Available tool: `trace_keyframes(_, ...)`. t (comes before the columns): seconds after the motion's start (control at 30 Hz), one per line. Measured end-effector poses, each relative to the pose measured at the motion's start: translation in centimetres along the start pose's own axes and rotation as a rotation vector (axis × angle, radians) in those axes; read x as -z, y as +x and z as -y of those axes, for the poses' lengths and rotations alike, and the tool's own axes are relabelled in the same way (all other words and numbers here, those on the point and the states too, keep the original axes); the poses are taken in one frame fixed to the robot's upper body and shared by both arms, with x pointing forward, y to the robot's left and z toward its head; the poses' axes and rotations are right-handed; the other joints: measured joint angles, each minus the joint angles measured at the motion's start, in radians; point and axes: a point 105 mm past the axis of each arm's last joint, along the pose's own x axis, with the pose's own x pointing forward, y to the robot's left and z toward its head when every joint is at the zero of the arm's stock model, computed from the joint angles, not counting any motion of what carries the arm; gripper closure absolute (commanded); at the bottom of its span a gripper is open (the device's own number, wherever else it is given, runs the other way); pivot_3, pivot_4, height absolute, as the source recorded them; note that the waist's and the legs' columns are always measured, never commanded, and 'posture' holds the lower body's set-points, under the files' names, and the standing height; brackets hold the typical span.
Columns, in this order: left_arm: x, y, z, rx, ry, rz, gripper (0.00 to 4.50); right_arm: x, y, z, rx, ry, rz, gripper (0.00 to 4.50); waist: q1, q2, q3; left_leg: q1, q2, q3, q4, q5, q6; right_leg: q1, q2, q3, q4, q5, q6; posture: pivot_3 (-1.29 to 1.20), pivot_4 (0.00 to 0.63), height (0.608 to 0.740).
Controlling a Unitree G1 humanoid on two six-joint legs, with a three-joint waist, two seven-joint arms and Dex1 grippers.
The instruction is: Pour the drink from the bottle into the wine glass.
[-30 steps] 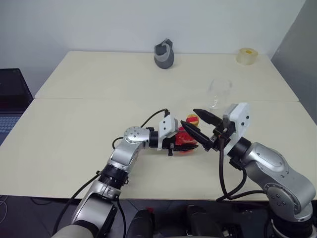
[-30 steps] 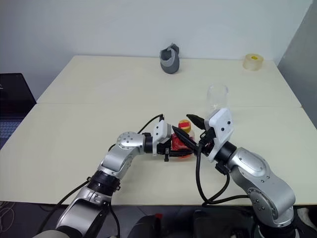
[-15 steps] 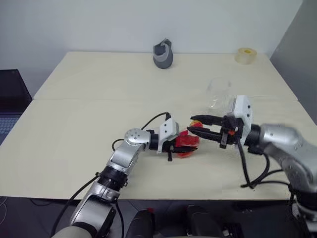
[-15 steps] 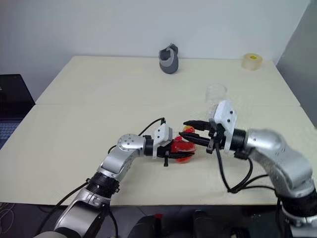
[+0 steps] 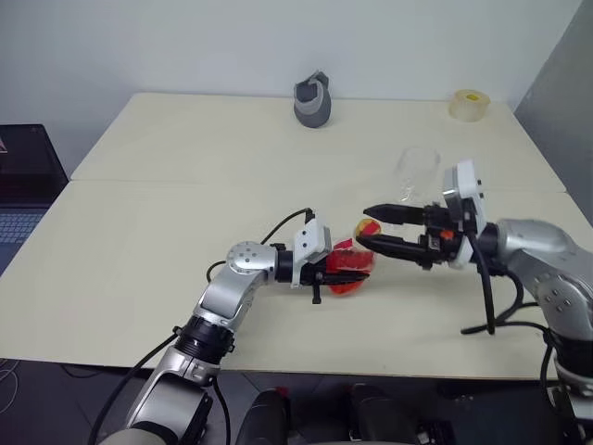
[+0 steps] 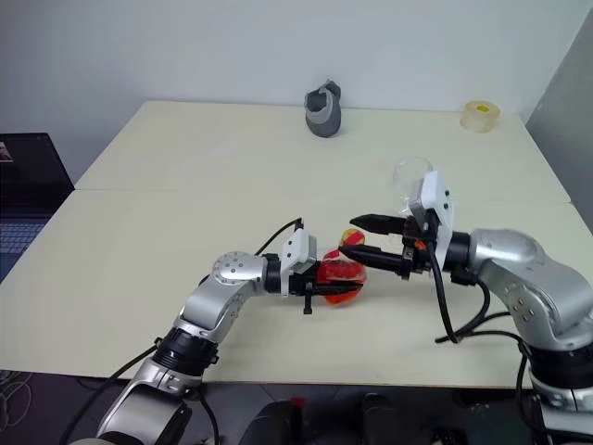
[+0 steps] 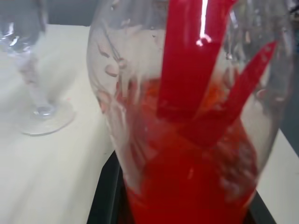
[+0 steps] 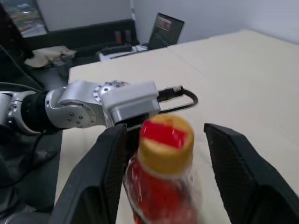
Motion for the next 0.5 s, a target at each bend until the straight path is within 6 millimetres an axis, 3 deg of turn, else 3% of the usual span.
trace_keyframes(0.07,-0.1,0.0,-0.2,-0.026,-0.006,0.011,3.57,-0.3,-0.4,-0.5,0.086,0.0,0.026,1.9,-0.001,0.0,0.0,0.0,0.0,0.0,0.001,0.0,0.0,0.0,0.0,0.0,0.0,0.0,0.0,0.0,0.15,0.74)
trace_keyframes(0.23,-0.3,0.3,-0.4,-0.047,-0.005,0.026,3.58,-1.6,1.3,-1.4,0.281,0.001,0.162,1.9,-0.009,0.0,0.0,0.002,0.001,0.001,-0.001,0.0,0.0,0.0,0.002,0.001,0.001,0.0,0.0,0.0,0.15,0.74)
trace_keyframes(0.33,-0.1,0.5,-0.5,-0.04,0.009,0.021,3.58,-0.8,2.3,-1.1,0.364,0.001,0.144,1.9,-0.007,0.0,0.0,0.002,0.0,0.001,-0.001,0.0,0.0,0.0,0.002,0.001,0.001,0.0,0.0,0.0,0.15,0.74)
trace_keyframes(0.5,-0.5,0.9,-1.1,-0.025,0.049,0.026,3.58,-0.3,2.3,-0.5,0.437,-0.018,0.141,1.9,-0.004,0.0,0.0,0.001,-0.001,0.001,0.0,0.0,0.0,0.0,0.002,0.001,-0.001,0.0,0.001,0.0,0.15,0.74)
